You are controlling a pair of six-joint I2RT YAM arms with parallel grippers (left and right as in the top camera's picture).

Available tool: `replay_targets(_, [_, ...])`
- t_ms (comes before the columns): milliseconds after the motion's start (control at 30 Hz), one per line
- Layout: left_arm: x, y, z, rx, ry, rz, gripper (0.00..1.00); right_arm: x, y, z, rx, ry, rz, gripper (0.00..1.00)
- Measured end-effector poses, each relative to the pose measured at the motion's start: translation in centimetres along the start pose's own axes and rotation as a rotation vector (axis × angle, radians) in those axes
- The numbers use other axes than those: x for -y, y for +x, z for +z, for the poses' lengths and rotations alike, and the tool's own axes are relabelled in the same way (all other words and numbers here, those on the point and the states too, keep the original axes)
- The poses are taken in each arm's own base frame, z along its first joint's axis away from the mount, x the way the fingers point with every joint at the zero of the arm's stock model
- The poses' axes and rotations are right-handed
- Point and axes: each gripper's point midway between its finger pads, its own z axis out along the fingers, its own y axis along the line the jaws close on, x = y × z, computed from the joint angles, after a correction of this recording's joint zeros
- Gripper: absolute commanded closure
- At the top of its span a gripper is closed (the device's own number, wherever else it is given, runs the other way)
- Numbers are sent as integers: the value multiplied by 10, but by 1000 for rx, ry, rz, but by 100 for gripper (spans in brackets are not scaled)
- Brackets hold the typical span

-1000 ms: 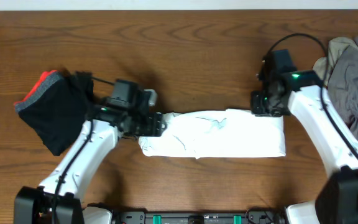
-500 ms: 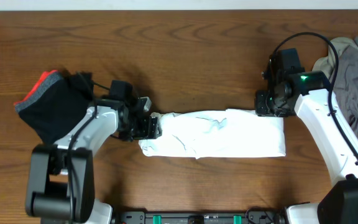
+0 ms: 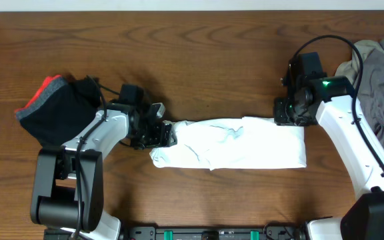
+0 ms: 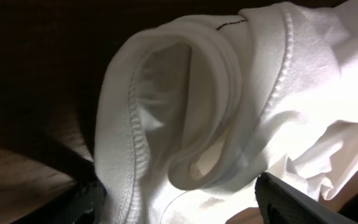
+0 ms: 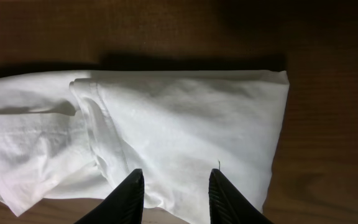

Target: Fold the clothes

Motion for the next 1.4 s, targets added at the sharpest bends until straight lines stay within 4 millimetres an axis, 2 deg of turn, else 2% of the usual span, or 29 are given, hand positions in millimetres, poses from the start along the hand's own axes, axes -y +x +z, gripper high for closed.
replay_targets(167, [1,0,0,-1,2,1,21,0,0,0,0,0,0,67])
replay_targets(333, [5,-2,5,8,-10,39,41,0,0,0,-1,0,0,67])
replay_targets(467, [19,1,15,-1,-17,114,66,0,1,0,-4,1,0,67])
replay_targets(500, [22,2,18,-6,-18,132,78,0,2,0,-7,2,1,67])
replay_targets(533, [24,4,20,-11,-21,142,85,1,2,0,-10,2,1,67])
replay_targets(600, [29,6,23,-20,-22,162,94,1,4,0,-16,4,1,67])
replay_targets(733, [28,11,23,-38,-26,162,94,1,6,0,-23,5,1,67])
replay_targets(833, [18,18,17,-64,-46,115,94,2,7,0,-27,7,1,67])
replay_targets(967, [-5,19,-12,-36,-120,37,94,2,7,0,-29,8,3,67])
replay_targets(1133, [-32,-10,-76,157,-207,-46,94,8,7,0,-33,12,21,67])
replay_targets(1167, [-38,-18,-95,212,-223,-66,94,10,8,0,-38,15,28,67])
replay_targets(1300, [-47,-31,-137,308,-243,-119,94,18,10,-1,-49,21,50,67])
replay_targets(1400, [-36,-40,-160,351,-193,-122,94,23,10,-1,-53,31,63,67])
